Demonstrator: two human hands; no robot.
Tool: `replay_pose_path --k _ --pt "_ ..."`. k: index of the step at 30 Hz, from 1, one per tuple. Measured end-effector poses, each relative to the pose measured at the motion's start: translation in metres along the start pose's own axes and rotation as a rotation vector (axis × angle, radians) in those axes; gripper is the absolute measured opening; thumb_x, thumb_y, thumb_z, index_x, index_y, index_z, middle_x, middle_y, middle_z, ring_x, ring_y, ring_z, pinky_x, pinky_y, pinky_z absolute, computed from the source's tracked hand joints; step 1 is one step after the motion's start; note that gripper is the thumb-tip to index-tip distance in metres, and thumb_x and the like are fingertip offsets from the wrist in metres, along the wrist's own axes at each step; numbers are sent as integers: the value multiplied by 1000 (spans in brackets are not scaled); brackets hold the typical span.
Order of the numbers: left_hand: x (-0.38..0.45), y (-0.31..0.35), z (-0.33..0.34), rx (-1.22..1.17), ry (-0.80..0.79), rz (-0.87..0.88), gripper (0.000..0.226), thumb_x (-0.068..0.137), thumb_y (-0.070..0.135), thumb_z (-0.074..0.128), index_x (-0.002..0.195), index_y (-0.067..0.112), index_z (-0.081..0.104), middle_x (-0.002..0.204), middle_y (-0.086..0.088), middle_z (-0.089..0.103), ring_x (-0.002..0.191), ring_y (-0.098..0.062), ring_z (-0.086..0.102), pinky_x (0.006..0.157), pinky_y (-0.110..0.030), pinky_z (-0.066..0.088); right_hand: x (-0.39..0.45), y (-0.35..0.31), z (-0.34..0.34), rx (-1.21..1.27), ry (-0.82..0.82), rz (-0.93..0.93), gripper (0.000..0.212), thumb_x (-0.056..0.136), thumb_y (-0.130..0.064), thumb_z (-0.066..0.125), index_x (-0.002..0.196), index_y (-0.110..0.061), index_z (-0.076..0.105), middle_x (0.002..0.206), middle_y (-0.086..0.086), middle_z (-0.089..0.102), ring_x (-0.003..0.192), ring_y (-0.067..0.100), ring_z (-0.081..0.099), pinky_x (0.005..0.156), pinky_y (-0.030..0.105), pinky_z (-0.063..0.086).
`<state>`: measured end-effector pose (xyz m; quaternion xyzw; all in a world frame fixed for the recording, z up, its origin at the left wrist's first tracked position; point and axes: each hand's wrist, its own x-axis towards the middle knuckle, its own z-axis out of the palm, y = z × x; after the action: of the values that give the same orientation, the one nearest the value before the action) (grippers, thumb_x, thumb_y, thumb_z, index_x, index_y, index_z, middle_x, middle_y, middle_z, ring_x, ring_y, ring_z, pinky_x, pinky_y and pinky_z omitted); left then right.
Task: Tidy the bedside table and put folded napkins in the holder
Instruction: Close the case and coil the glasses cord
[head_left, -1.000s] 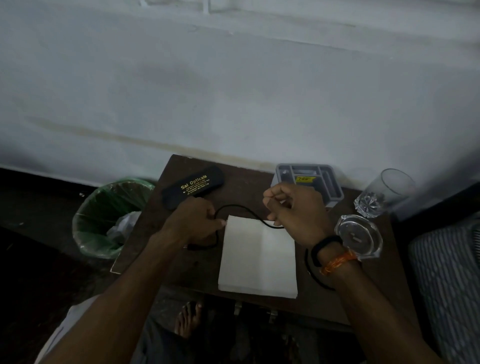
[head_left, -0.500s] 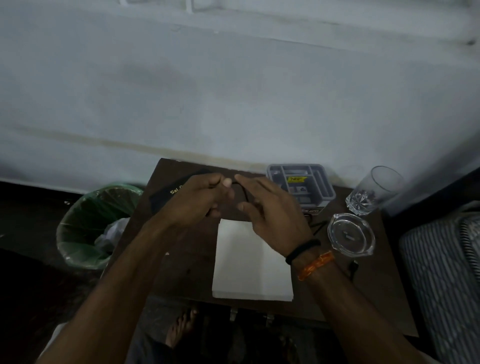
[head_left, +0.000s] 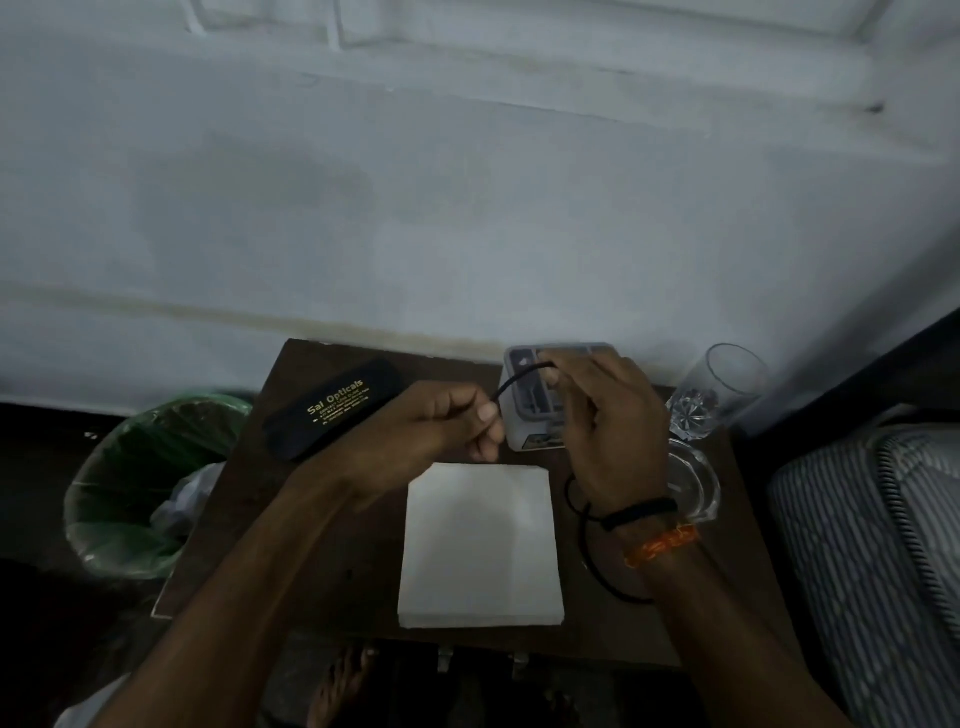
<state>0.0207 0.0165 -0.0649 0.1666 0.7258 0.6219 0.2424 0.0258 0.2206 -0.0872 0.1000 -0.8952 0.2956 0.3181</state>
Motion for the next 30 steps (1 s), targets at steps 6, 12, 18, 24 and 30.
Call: replay_pose_path --k 6,12,18,24,30 --pt "-1 -2 4 -88 -35 79 27 102 20 44 81 11 59 64 -6 49 60 -17 50 71 -35 46 3 4 -3 2 -47 124 22 94 -18 59 110 -19 74 91 3 69 87 19 57 78 34 49" --pt "2 7 16 -676 -156 166 31 94 6 46 120 -4 59 73 -5 45 64 -13 38 61 -27 35 1 -18 7 296 -336 255 28 91 -24 49 106 -19 72 81 -9 69 74 8 65 71 30 55" --pt "15 -5 14 -663 166 221 42 93 1 48 135 2 51 101 -10 72 85 -13 67 72 -21 56 -7 -31 8 199 -667 111 27 102 -18 45 83 -12 64 70 4 67 63 15 60 62 25 46" --pt "17 -14 18 -358 309 282 42 99 7 47 141 10 48 131 -9 65 126 -23 59 107 -40 45 -11 -30 11 16 -638 -42 21 99 -20 47 89 -12 63 69 5 63 57 18 55 54 30 42" --pt "12 -13 22 57 376 397 36 102 8 45 137 8 53 132 0 64 126 -9 57 107 -31 46 -9 -31 -2 -23 -581 -140 16 97 -27 49 88 -17 58 69 -2 61 55 15 51 49 27 36"
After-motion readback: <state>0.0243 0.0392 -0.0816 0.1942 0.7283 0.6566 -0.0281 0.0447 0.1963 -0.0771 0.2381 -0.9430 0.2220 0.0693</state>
